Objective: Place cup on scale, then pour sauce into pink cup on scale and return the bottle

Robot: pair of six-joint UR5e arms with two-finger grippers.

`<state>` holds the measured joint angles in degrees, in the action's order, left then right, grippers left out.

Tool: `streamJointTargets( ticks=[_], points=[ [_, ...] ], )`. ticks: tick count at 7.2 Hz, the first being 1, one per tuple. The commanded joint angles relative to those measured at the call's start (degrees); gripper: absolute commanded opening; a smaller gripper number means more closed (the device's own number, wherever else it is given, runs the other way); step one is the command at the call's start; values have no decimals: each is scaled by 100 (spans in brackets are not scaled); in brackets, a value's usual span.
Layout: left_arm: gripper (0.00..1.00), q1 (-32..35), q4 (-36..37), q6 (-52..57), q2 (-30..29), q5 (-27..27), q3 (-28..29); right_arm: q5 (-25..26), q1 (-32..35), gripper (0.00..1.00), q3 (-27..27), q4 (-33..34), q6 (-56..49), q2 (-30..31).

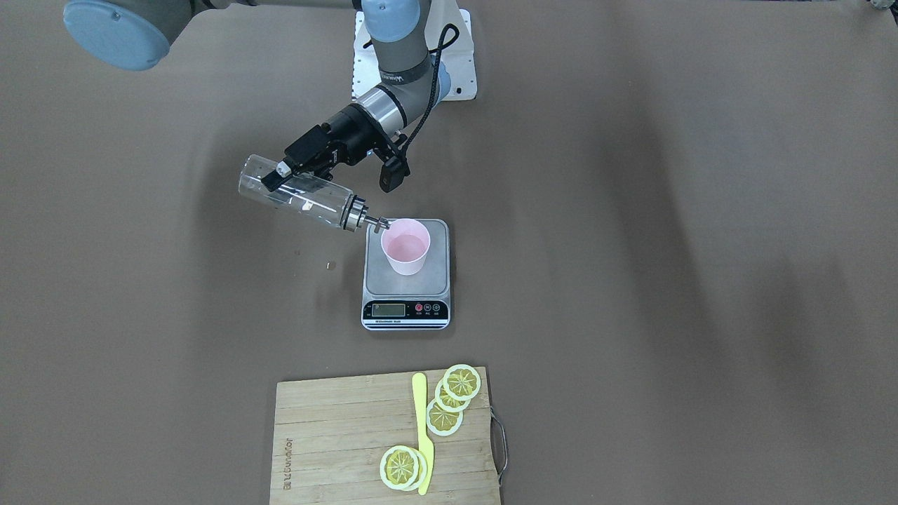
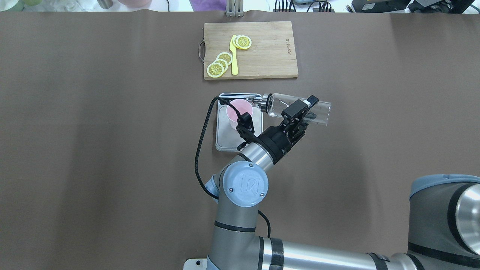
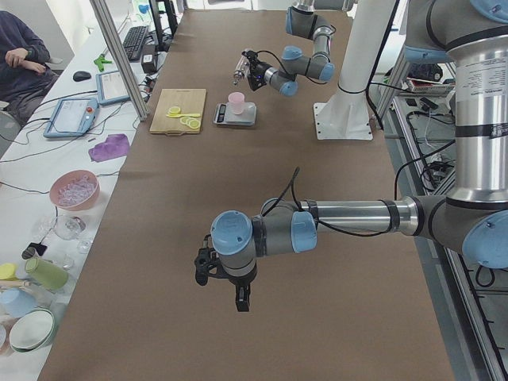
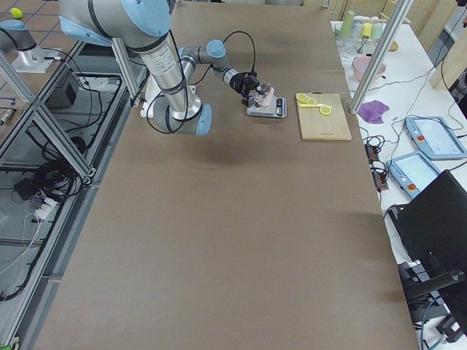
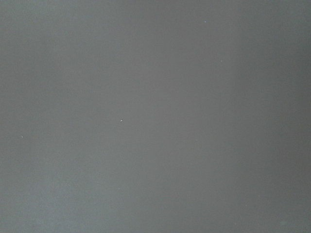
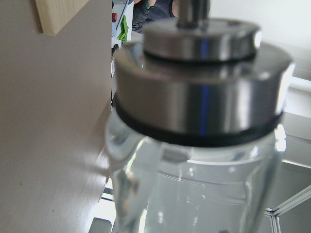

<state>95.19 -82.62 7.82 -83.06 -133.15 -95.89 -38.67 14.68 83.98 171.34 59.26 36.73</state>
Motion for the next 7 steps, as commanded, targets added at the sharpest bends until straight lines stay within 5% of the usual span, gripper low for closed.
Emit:
streamJointTargets(
  ticks=[1, 7],
  points=[
    [98, 0, 0, 0, 9, 0, 0, 0, -1, 0, -22, 258, -3, -86],
    [98, 0, 0, 0, 35, -78, 0, 0, -1, 0, -153, 391, -3, -130]
  ],
)
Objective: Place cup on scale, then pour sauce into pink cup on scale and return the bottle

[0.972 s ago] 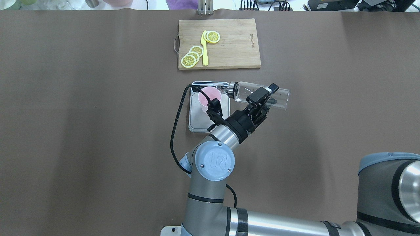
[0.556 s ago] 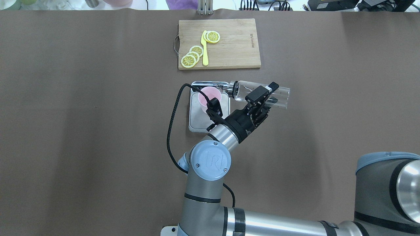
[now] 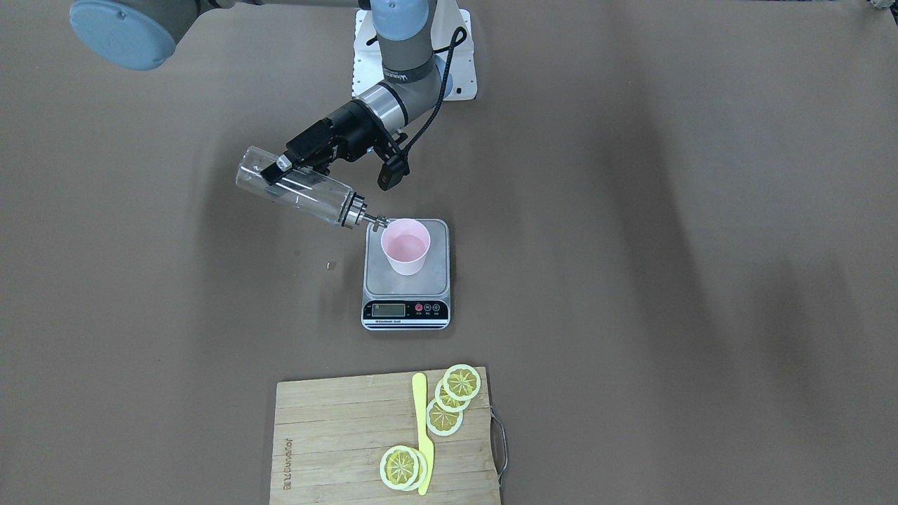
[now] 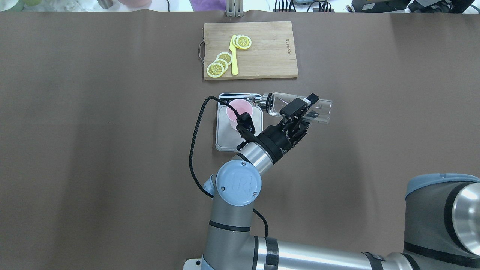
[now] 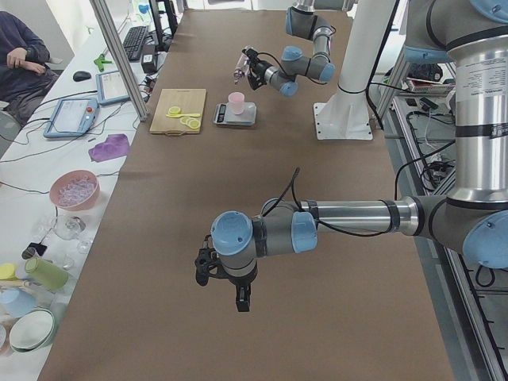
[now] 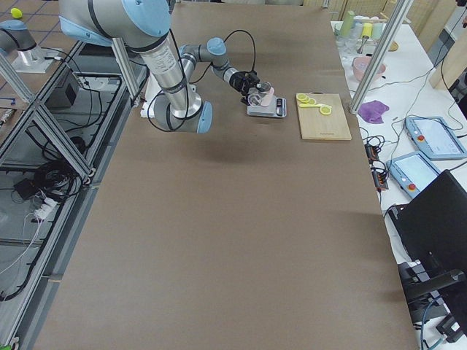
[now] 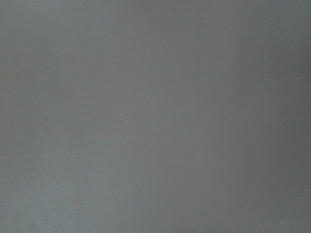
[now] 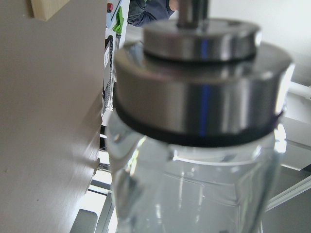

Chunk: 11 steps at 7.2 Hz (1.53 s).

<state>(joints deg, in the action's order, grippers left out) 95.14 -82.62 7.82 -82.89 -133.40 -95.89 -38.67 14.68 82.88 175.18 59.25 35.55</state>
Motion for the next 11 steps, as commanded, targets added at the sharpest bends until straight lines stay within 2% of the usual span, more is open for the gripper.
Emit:
streamJointTargets(
  ticks=[1, 3, 11],
  points=[
    [98, 4, 0, 0, 45, -64, 0, 0, 0, 0, -70, 8, -1, -39],
    [98, -5, 0, 0, 45, -64, 0, -26, 9, 0, -359, 51, -1, -179],
    [98, 4, 9, 0, 54, -72, 0, -44, 9, 0, -396, 429, 8, -250]
  ],
)
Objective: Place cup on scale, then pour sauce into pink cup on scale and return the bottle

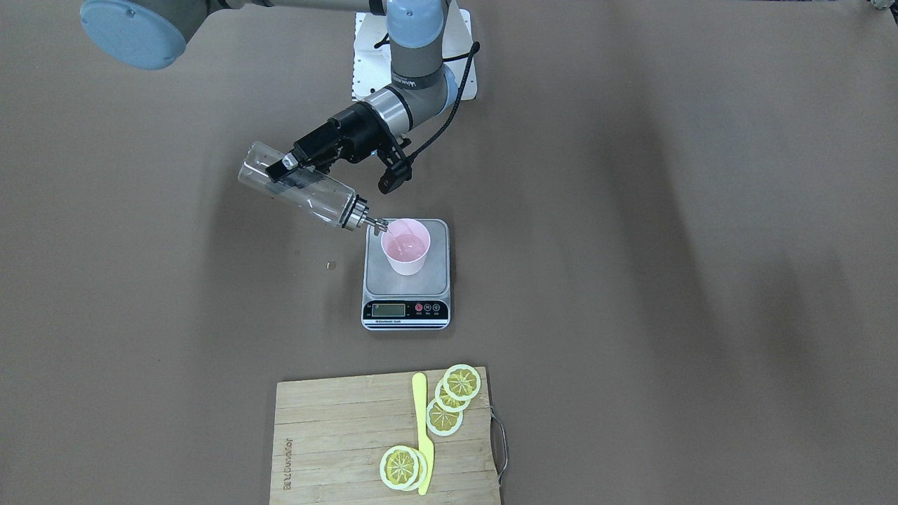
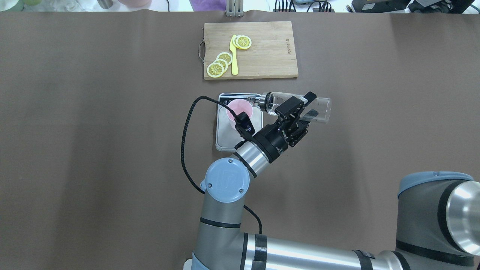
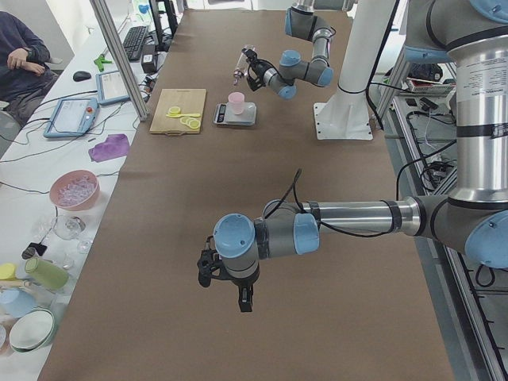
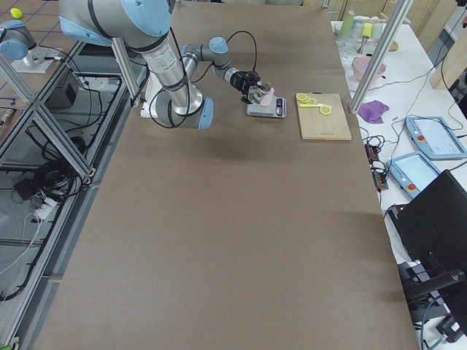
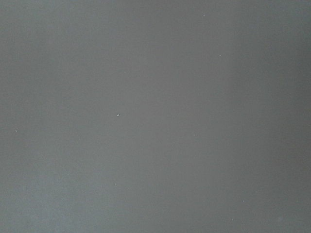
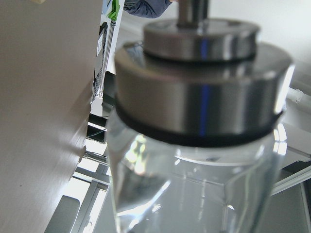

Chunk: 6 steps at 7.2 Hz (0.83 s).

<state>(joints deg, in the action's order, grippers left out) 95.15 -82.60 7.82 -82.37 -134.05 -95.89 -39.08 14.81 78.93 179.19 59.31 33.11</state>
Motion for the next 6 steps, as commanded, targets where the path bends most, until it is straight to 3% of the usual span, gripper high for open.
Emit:
streamJointTargets(
  ticks=[1, 6],
  points=[
    [98, 3, 7, 0, 2, -7, 0, -3, 4, 0, 0, 115, 1, -6],
    [98, -6, 7, 0, 10, -7, 0, -109, -13, 0, 0, 362, 203, -111]
  ],
)
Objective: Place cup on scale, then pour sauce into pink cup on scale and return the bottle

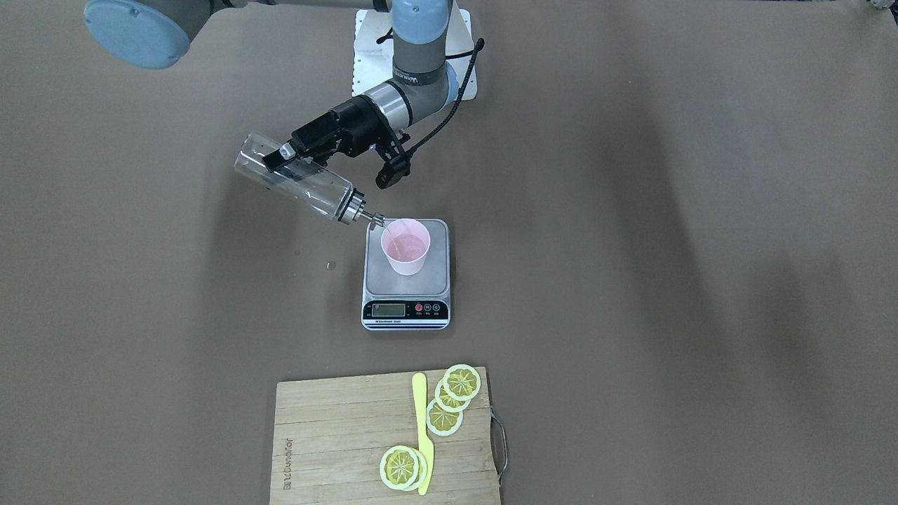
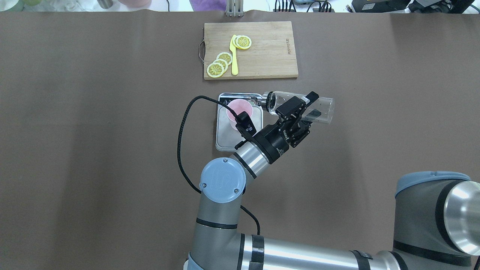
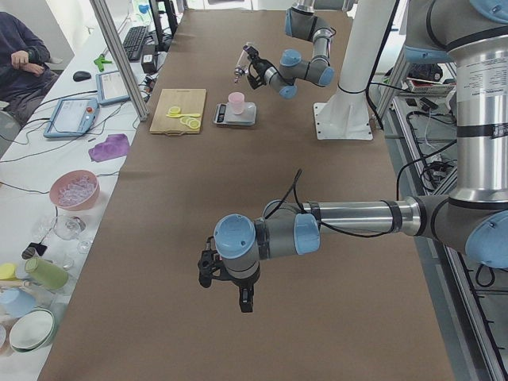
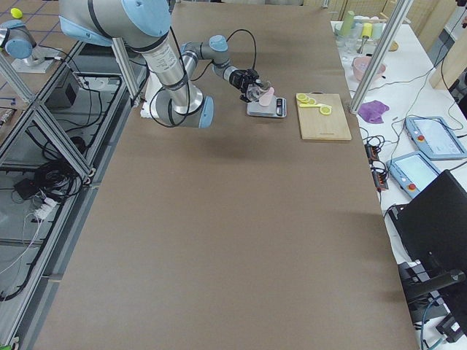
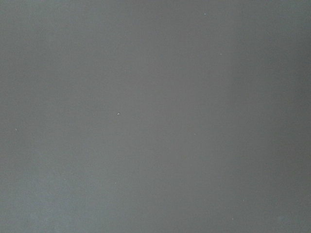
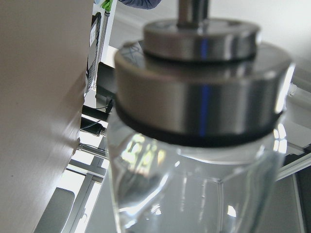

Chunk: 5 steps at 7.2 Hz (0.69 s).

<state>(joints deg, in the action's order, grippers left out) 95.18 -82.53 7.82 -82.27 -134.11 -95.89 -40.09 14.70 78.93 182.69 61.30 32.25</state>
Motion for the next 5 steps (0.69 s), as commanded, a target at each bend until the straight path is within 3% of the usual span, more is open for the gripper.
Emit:
streamJointTargets(
  ticks=[1, 5],
  points=[
    [98, 1, 0, 0, 0, -1, 0, -8, -2, 0, 0, 12, 5, -43],
    [98, -8, -9, 0, 0, -1, 0, -25, -2, 0, -9, 65, 5, -52]
  ],
)
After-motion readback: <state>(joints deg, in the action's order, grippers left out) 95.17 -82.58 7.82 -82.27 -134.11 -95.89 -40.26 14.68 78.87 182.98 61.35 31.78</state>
